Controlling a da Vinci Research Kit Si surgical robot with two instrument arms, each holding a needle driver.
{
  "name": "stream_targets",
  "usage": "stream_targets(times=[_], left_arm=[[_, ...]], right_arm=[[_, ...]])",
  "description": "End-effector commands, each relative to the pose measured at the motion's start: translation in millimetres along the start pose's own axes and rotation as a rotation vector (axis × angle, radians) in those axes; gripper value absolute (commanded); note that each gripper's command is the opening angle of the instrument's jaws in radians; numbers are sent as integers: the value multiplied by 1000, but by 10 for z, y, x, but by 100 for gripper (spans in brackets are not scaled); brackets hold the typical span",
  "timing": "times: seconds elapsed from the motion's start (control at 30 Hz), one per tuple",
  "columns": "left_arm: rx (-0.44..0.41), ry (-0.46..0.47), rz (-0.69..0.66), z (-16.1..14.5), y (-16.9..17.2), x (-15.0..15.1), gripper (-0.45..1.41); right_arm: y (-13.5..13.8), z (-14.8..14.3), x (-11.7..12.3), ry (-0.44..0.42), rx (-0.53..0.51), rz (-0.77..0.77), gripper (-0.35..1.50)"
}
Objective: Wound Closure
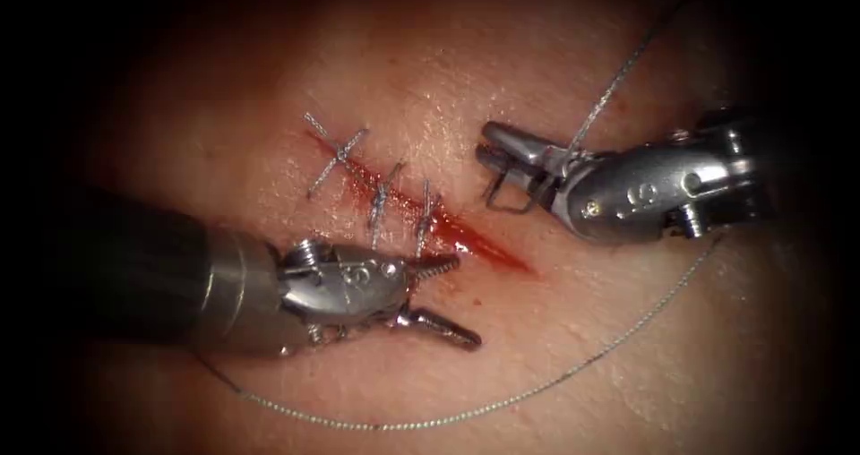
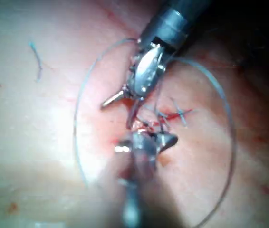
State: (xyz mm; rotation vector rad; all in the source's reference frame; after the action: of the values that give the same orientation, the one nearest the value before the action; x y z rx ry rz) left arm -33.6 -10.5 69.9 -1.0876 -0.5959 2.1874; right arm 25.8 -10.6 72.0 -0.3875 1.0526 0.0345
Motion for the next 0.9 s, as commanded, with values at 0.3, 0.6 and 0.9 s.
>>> stream_targets(times=[0.3, 0.6, 0.9], left_arm=[[-2, -8, -4, 8, -8, -11, 47], [-2, -20, 1, 6, -13, -15, 47], [-5, -28, 5, 4, -17, -18, 47]], right_arm=[[-11, 8, -8, 14, 43, 69, -35], [-6, 8, -8, 15, 44, 96, -35], [6, 7, -7, 31, 38, 122, -35]])
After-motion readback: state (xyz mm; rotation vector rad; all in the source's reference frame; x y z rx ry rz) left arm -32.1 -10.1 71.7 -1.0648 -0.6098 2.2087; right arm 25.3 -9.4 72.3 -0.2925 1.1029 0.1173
